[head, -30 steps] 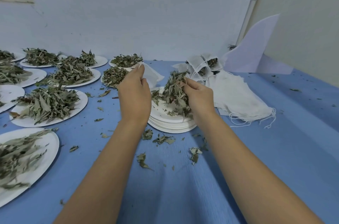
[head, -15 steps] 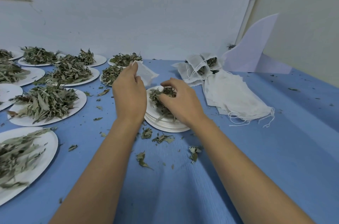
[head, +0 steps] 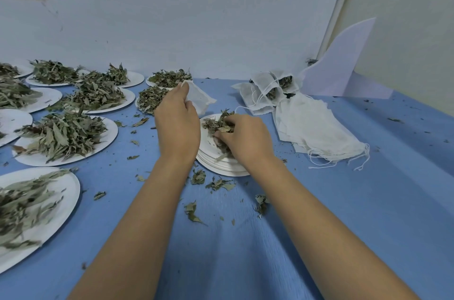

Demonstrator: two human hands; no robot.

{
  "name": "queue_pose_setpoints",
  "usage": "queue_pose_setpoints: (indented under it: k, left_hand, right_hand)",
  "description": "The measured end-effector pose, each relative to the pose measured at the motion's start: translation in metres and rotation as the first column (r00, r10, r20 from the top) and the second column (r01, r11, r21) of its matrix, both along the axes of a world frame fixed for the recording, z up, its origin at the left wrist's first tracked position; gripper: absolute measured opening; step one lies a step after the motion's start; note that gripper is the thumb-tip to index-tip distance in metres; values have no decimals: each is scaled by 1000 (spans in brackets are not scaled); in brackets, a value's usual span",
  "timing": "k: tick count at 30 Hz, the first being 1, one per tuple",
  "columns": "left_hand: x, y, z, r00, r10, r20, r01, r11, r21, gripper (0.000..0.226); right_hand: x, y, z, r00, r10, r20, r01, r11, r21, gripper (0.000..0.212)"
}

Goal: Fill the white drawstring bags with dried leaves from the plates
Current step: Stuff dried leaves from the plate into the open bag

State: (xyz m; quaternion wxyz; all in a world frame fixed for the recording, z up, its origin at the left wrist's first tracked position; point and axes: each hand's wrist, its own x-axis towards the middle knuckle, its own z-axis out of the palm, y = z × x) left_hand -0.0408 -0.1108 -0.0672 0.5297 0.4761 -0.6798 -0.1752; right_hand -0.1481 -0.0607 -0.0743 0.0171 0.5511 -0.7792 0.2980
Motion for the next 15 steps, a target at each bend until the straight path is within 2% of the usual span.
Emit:
queue_pose_setpoints:
  k: [5, 8, 12, 15]
  left_hand:
    - [1, -2, -1, 1000, 7, -1, -7, 1000, 8, 42]
    - [1, -2, -1, 1000, 9, -2, -9, 1000, 14, 42]
    - [-3, 0, -3, 1000, -21, 2, 21, 1000, 12, 43]
    - [-4, 3, -3, 999, -50, 0, 50, 999, -3, 46]
  right_hand:
    - [-6, -3, -2, 994, -12, 105, 25, 992, -128, 16]
    - [-10, -3, -1, 972, 17, 234, 44, 967, -252, 20]
    - [-15, -2, 3, 863, 93, 497, 126, 912, -389, 21]
    - [-17, -1, 4, 784, 139, 605, 169, 890, -424, 17]
